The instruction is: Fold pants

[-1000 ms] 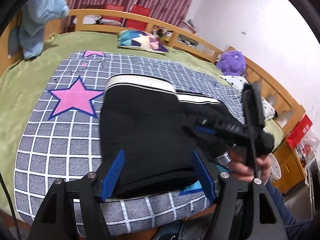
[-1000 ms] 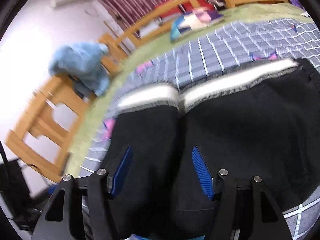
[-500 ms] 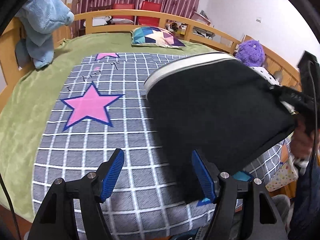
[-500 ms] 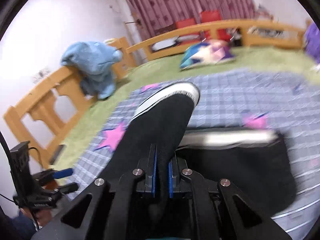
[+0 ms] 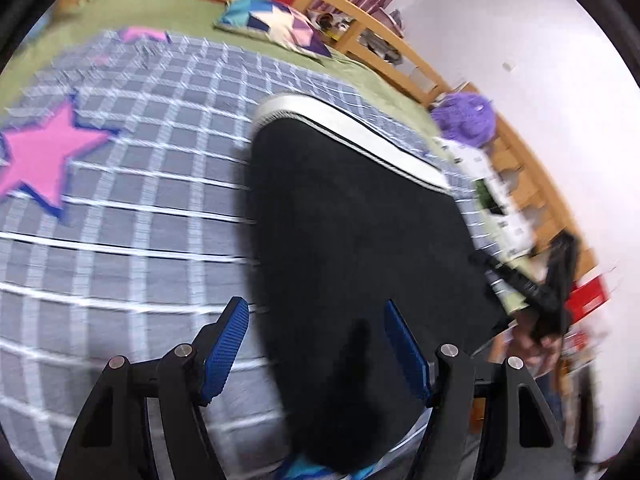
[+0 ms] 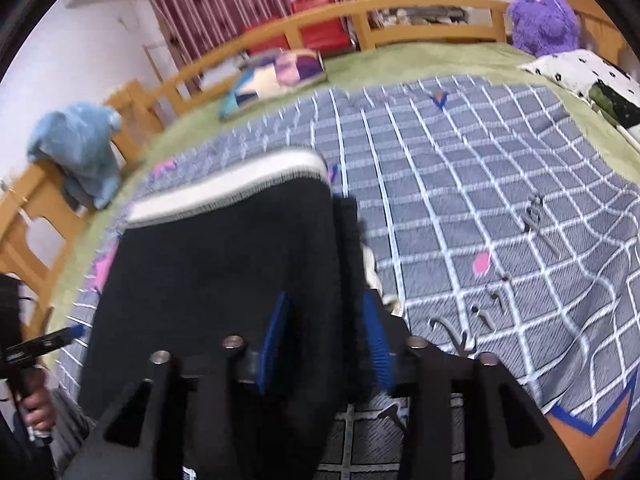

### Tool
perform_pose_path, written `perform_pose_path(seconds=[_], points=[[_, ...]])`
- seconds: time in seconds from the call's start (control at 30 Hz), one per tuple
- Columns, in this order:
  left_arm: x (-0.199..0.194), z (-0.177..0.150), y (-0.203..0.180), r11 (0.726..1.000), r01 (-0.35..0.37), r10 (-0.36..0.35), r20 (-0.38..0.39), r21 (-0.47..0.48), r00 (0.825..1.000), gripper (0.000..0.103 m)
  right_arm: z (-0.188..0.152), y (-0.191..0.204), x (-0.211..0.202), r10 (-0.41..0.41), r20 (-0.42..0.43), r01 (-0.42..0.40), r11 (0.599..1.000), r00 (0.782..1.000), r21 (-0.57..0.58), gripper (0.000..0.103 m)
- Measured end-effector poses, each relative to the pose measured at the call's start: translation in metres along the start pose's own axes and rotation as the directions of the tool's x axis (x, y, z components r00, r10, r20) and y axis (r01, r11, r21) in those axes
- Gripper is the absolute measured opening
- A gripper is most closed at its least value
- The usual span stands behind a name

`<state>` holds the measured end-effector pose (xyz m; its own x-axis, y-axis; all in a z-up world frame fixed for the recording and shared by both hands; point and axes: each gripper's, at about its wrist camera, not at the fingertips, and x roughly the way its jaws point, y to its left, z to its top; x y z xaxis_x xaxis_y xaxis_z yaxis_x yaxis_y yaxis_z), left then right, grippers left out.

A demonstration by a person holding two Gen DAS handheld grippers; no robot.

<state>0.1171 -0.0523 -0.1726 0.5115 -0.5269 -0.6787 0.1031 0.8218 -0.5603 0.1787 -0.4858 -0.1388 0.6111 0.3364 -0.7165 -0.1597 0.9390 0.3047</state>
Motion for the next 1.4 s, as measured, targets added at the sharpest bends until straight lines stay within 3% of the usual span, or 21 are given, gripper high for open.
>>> perform_pose_path(seconds=[0.03, 0.1, 0.23, 0.33, 0.4, 0.43, 0.47, 0.57, 0.63, 0.7, 0.77, 0.83, 0.9, 0.97, 1.03, 1.1, 1.17, 1.2, 1.27, 1.4], points=[[0.011, 0.003, 0.003, 0.999, 0.027, -0.028, -0.017, -0.017, 0.999, 0.068, 0.001, -0.001, 0.003, -0.012, -0.007, 0.012, 1.000, 1.000, -0.004, 0.057], [0.041, 0.006, 0.010, 0.999, 0.012, -0.016, -0.067, -0.053, 0.998, 0.068, -0.002, -0.004, 0.027, -0.008, -0.089, 0.008, 1.000, 0.996, -0.001, 0.057], [0.065, 0.004, 0.028, 0.986, 0.105, -0.113, -0.057, -0.130, 0.992, 0.068, -0.008, -0.021, 0.056, 0.161, -0.110, -0.149, 0.983, 0.981, 0.111, 0.066], [0.069, 0.010, 0.026, 0.985, 0.113, -0.121, -0.062, -0.127, 0.991, 0.054, -0.015, -0.033, 0.079, 0.262, -0.133, -0.235, 0.953, 0.956, 0.191, 0.072], [0.071, 0.014, 0.020, 0.991, 0.088, -0.096, -0.082, -0.098, 0.992, 0.040, -0.014, -0.026, 0.077, 0.268, -0.142, -0.241, 0.953, 0.953, 0.183, 0.058], [0.069, 0.017, 0.016, 0.994, 0.080, -0.086, -0.085, -0.071, 0.993, 0.027, -0.013, -0.019, 0.075, 0.254, -0.148, -0.226, 0.958, 0.956, 0.178, 0.057], [0.062, 0.022, 0.011, 0.995, 0.086, -0.090, -0.077, -0.051, 0.993, 0.022, -0.012, -0.014, 0.073, 0.234, -0.150, -0.208, 0.963, 0.961, 0.169, 0.053], [0.031, 0.041, 0.001, 0.991, 0.130, -0.130, -0.038, -0.002, 0.991, 0.020, 0.002, -0.002, 0.048, 0.248, -0.116, -0.224, 0.956, 0.962, 0.187, 0.032], [0.004, 0.060, 0.004, 0.991, 0.136, -0.136, -0.005, 0.008, 0.991, 0.020, 0.013, 0.020, 0.022, 0.303, -0.044, -0.292, 0.942, 0.952, 0.167, 0.029], [-0.027, 0.078, 0.025, 0.989, 0.145, -0.145, 0.006, -0.023, 0.989, 0.020, 0.021, 0.059, 0.006, 0.288, -0.003, -0.286, 0.954, 0.958, 0.089, 0.028], [-0.054, 0.086, 0.050, 0.993, 0.113, -0.113, 0.007, -0.035, 0.994, 0.021, 0.023, 0.091, 0.007, 0.335, 0.007, -0.335, 0.941, 0.942, 0.053, 0.028], [-0.071, 0.084, 0.076, 1.000, 0.024, -0.024, -0.031, -0.005, 0.999, 0.022, 0.019, 0.118, 0.030, 0.402, -0.013, -0.400, 0.914, 0.916, 0.062, 0.028], [-0.071, 0.073, 0.102, 0.999, -0.050, 0.049, -0.056, -0.010, 0.997, 0.026, 0.009, 0.144, 0.065, 0.418, -0.060, -0.414, 0.908, 0.906, 0.064, 0.029], [-0.055, 0.056, 0.123, 0.993, -0.111, 0.106, -0.116, -0.033, 0.987, 0.045, -0.006, 0.159, 0.091, 0.393, -0.099, -0.391, 0.919, 0.914, 0.047, 0.031], [-0.051, 0.044, 0.130, 0.987, -0.159, 0.155, -0.129, -0.015, 0.979, 0.061, -0.022, 0.165, 0.104, 0.284, -0.114, -0.290, 0.956, 0.952, -0.040, 0.035], [-0.069, 0.035, 0.114, 0.971, -0.233, 0.235, -0.040, 0.055, 0.971, 0.061, -0.025, 0.162, 0.110, 0.225, -0.168, -0.236, 0.970, 0.960, -0.052, 0.039], [-0.093, 0.032, 0.093, 0.926, -0.356, 0.350, 0.070, 0.127, 0.934, 0.058, -0.021, 0.161, 0.098, 0.181, -0.181, -0.196, 0.978, 0.967, -0.067, 0.041], [-0.104, 0.034, 0.084, 0.905, -0.393, 0.375, 0.133, 0.161, 0.918, 0.059, -0.018, 0.166, 0.085, 0.131, -0.164, -0.148, 0.984, 0.978, -0.100, 0.041], [-0.122, 0.031, 0.062, 0.896, -0.392, 0.353, 0.201, 0.211, 0.914, 0.060, -0.015, 0.181, 0.048, 0.029, -0.070, -0.041, 0.984, 0.997, -0.175, 0.039], [-0.116, 0.001, 0.037, 0.883, -0.384, 0.323, 0.247, 0.268, 0.914, 0.060, -0.032, 0.215, -0.003, 0.098, 0.071, -0.078, 0.966, 0.993, -0.245, 0.039]])
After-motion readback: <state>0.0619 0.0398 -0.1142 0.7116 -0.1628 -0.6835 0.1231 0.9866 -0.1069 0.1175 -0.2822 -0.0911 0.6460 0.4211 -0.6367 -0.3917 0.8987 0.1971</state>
